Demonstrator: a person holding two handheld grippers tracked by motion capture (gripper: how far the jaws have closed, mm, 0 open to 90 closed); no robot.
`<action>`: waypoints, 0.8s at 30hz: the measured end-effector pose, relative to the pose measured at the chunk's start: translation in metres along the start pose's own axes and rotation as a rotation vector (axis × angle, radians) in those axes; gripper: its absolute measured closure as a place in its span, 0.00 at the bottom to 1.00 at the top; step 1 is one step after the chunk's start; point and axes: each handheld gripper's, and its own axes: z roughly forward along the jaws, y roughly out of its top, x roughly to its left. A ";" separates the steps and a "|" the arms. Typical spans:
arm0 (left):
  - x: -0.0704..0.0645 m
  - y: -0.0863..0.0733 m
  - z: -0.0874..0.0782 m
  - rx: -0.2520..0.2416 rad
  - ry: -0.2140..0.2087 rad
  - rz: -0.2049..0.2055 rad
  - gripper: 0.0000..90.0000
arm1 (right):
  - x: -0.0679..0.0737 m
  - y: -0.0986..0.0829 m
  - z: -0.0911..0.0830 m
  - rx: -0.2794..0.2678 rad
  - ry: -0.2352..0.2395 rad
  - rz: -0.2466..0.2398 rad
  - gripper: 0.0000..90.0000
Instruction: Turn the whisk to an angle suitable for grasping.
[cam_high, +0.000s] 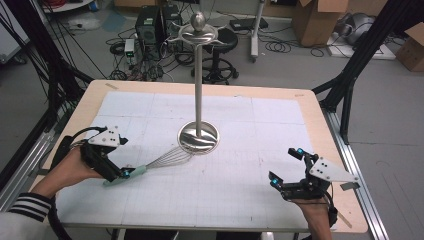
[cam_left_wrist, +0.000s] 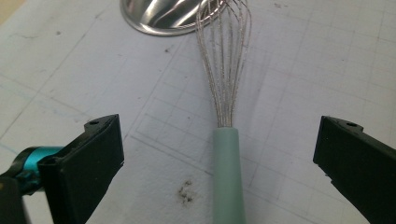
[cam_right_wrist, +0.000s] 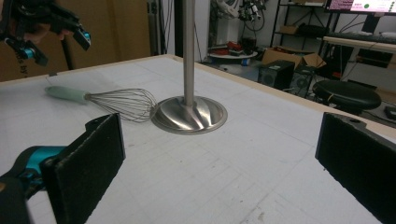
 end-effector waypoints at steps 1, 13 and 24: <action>0.000 0.001 0.002 0.008 -0.006 0.003 0.03 | 0.000 0.000 0.000 0.000 0.000 -0.002 0.00; 0.003 -0.004 0.025 0.107 -0.049 -0.001 0.09 | 0.001 0.000 0.000 0.002 0.009 -0.005 0.00; 0.003 -0.011 0.039 0.157 -0.089 -0.006 0.19 | 0.001 0.001 0.000 -0.002 0.012 -0.005 0.00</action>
